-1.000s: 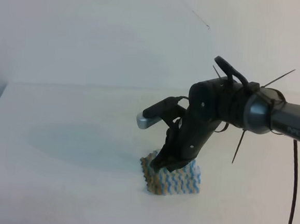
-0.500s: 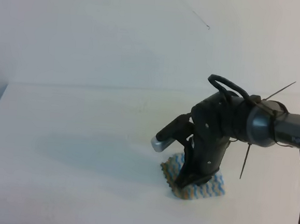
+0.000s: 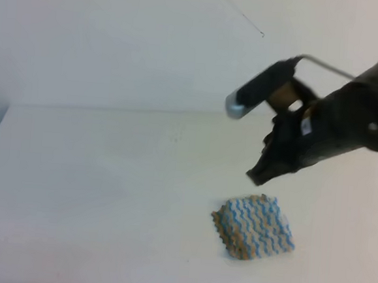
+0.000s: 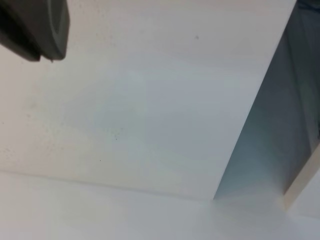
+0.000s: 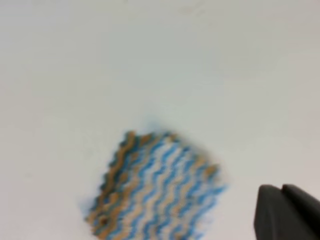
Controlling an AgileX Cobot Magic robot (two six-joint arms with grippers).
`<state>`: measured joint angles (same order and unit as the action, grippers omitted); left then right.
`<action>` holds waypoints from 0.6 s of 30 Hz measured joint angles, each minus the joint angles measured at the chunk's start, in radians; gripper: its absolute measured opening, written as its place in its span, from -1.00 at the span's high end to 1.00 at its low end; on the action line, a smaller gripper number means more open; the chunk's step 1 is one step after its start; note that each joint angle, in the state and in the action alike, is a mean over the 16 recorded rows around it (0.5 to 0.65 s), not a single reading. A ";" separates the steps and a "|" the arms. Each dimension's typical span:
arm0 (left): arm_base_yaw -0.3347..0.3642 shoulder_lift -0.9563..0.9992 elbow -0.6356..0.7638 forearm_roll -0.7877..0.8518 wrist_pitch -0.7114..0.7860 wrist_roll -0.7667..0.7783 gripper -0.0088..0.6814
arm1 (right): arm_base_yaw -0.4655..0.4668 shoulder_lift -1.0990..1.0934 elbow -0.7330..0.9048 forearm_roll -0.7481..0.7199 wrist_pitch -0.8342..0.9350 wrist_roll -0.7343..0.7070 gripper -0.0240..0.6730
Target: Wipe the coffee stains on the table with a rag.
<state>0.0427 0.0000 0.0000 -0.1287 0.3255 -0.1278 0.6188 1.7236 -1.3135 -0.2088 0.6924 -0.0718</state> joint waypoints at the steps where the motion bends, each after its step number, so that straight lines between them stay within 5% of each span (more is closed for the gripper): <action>1: 0.000 0.000 0.000 0.000 0.000 0.000 0.98 | 0.000 -0.048 0.008 -0.026 0.002 0.018 0.92; 11: 0.000 0.000 0.000 0.000 0.001 0.001 0.98 | -0.001 -0.543 0.223 -0.330 0.018 0.290 0.92; 18: 0.000 0.000 0.000 0.000 0.001 0.001 0.98 | -0.001 -0.901 0.513 -0.375 -0.052 0.455 0.92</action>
<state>0.0427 0.0000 0.0000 -0.1287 0.3266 -0.1272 0.6173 0.8230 -0.8004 -0.5837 0.6400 0.3836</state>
